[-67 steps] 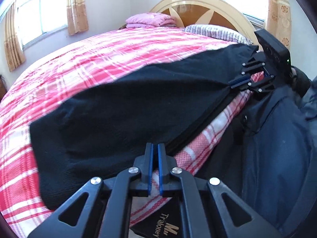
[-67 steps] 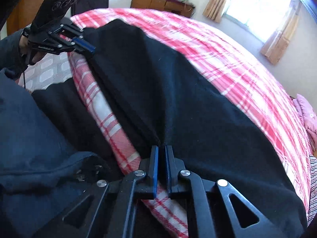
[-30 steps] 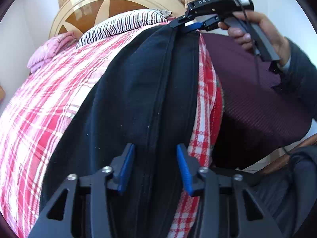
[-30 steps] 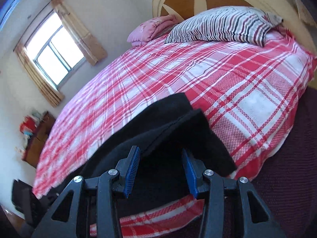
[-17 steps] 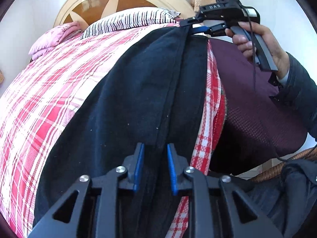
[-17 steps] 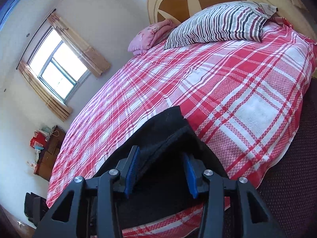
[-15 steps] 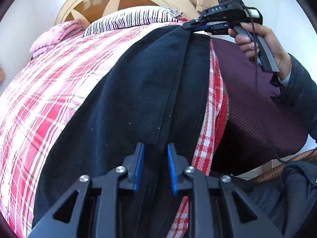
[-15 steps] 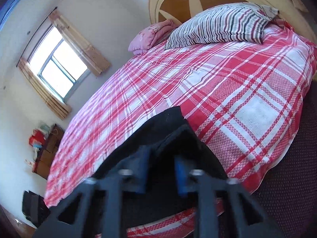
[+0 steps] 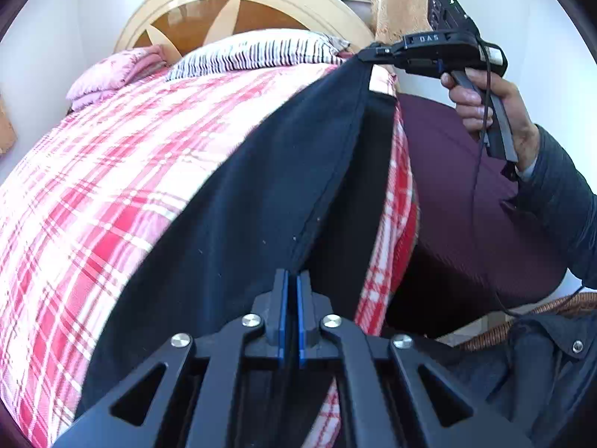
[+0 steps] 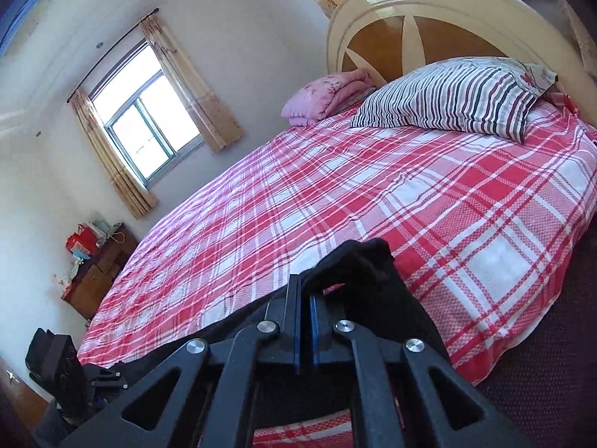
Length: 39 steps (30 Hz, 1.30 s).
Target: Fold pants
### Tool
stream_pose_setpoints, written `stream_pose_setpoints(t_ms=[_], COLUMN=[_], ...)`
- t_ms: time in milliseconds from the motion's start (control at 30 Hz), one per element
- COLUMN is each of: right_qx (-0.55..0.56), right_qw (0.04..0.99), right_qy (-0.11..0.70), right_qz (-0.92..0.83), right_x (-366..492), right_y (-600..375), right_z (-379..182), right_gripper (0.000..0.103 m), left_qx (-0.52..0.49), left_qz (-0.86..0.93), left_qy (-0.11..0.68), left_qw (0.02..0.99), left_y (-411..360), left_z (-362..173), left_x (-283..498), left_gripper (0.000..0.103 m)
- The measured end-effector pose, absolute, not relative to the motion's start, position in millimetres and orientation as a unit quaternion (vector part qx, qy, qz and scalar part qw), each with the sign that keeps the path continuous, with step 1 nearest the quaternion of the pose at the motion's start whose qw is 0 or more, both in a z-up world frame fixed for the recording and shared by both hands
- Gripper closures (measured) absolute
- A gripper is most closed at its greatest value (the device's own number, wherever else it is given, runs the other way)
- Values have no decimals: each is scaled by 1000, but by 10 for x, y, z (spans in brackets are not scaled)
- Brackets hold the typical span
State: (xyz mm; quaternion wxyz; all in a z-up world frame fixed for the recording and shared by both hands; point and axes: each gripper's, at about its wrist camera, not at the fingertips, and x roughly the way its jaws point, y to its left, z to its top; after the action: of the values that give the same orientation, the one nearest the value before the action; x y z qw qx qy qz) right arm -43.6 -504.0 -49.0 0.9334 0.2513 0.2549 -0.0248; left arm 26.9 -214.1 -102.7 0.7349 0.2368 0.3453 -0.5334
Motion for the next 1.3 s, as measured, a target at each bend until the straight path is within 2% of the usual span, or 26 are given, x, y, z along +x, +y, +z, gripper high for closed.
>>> stream_pose_setpoints(t_ms=[233, 400, 500, 700, 767, 833, 933, 1033, 1133, 1300], right_qx=[281, 272, 256, 279, 277, 271, 270, 278, 280, 281], right_qw=[918, 930, 931, 921, 921, 921, 920, 917, 918, 924], right_qy=[275, 248, 259, 268, 269, 275, 279, 280, 273, 252], right_qz=[-47, -20, -29, -44, -46, -52, -59, -61, -64, -65], right_x=[-600, -675, -717, -825, -799, -756, -725, -711, -725, -797], right_y=[-5248, -5193, -5126, -5246, -5250, -5222, -5221, -5250, -5256, -5257], right_z=[-723, -547, -536, -686, -709, -739, -789, -831, -822, -721], right_gripper=[100, 100, 100, 100, 100, 100, 100, 100, 100, 100], left_qx=[231, 211, 221, 217, 235, 255, 276, 286, 261, 243], left_qz=[-556, -578, -582, -552, -534, -529, -532, -519, -514, -531], left_qy=[357, 347, 347, 334, 317, 319, 315, 317, 332, 332], left_qw=[714, 708, 701, 732, 748, 744, 736, 741, 747, 741], left_y=[-2154, -2121, -2179, -2154, -2173, -2211, -2288, -2369, -2322, -2267], left_z=[-1134, -1037, -1061, -1101, -1114, -1178, -1288, -1368, -1329, -1199], left_x=[137, 98, 64, 164, 204, 152, 77, 102, 220, 127], left_gripper=[98, 98, 98, 98, 93, 77, 70, 72, 93, 97])
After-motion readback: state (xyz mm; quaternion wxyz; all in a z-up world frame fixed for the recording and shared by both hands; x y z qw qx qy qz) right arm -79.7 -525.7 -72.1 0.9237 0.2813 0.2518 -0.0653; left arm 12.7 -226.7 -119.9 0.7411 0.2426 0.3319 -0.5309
